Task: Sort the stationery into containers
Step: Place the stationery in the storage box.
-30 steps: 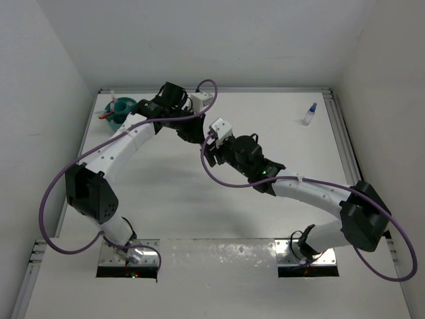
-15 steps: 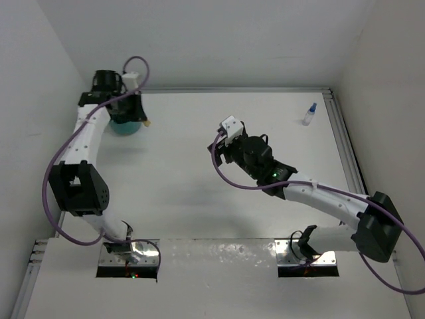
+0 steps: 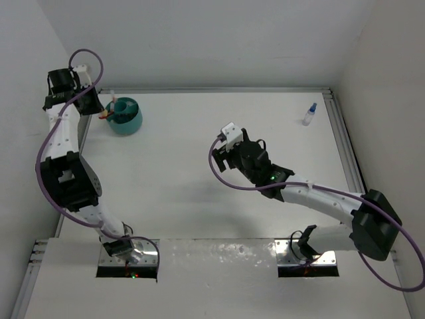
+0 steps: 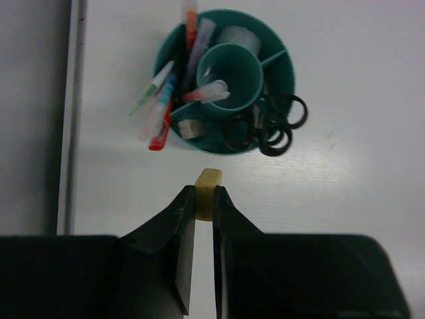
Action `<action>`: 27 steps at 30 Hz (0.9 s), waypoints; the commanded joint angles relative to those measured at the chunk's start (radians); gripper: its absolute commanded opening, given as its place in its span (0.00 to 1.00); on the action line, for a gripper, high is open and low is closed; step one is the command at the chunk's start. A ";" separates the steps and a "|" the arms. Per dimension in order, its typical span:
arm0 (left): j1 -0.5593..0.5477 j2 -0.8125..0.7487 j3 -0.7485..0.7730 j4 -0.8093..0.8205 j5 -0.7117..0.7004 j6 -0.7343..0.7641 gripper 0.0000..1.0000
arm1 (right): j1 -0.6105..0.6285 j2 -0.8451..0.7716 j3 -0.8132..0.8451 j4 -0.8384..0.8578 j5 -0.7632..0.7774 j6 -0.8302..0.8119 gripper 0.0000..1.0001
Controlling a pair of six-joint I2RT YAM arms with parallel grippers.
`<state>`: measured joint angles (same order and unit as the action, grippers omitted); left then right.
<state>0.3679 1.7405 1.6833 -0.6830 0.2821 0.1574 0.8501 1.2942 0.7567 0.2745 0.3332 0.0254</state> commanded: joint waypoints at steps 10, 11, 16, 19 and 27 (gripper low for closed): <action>0.048 0.177 0.072 0.099 0.057 -0.024 0.00 | -0.011 0.043 0.079 -0.034 0.064 0.022 0.79; 0.048 0.185 0.070 0.102 0.057 -0.024 0.00 | -0.011 0.043 0.076 -0.032 0.066 0.024 0.79; 0.045 0.251 0.098 0.120 0.074 -0.038 0.00 | -0.011 0.056 0.089 -0.050 0.073 0.028 0.79; 0.040 0.272 0.101 0.138 0.088 -0.061 0.00 | -0.011 0.066 0.102 -0.061 0.076 0.028 0.79; 0.022 0.304 0.096 0.189 0.111 -0.088 0.00 | -0.011 0.073 0.108 -0.083 0.089 0.041 0.79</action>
<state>0.4034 2.0335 1.7470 -0.5461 0.3592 0.0952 0.8436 1.3655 0.8200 0.1871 0.3977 0.0502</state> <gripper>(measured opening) 0.099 0.787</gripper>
